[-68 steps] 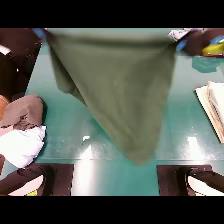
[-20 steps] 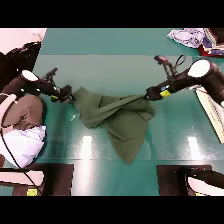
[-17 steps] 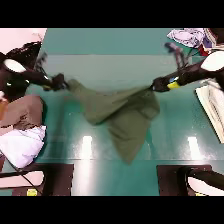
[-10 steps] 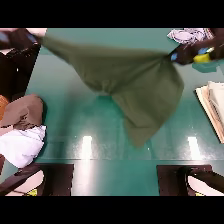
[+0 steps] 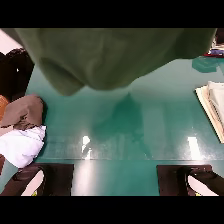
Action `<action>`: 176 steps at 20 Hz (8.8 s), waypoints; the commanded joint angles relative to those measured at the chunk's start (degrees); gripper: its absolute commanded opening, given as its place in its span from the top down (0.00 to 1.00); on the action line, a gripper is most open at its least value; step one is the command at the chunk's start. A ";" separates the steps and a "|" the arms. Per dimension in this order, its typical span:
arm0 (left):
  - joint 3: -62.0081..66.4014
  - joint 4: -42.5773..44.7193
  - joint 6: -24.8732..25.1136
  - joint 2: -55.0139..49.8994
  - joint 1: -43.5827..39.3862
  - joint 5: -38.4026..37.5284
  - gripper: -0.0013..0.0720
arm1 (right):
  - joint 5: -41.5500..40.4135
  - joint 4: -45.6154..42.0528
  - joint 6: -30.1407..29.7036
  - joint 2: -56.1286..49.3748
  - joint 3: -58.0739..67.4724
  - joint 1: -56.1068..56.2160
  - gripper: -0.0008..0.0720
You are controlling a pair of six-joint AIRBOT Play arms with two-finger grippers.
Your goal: Fold the shirts.
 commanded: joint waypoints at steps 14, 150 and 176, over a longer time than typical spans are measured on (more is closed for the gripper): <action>-61.11 12.85 -3.32 -0.72 0.07 -5.03 0.95 | -10.10 0.42 0.68 -3.23 -58.84 7.34 0.26; -13.86 -0.37 -0.37 0.76 9.33 -10.80 0.95 | -11.89 3.26 -1.36 15.85 -30.91 -22.08 0.97; -28.39 -1.20 3.85 -23.19 -1.29 -12.09 0.95 | 9.25 -11.58 0.02 -17.46 -17.90 -22.05 0.97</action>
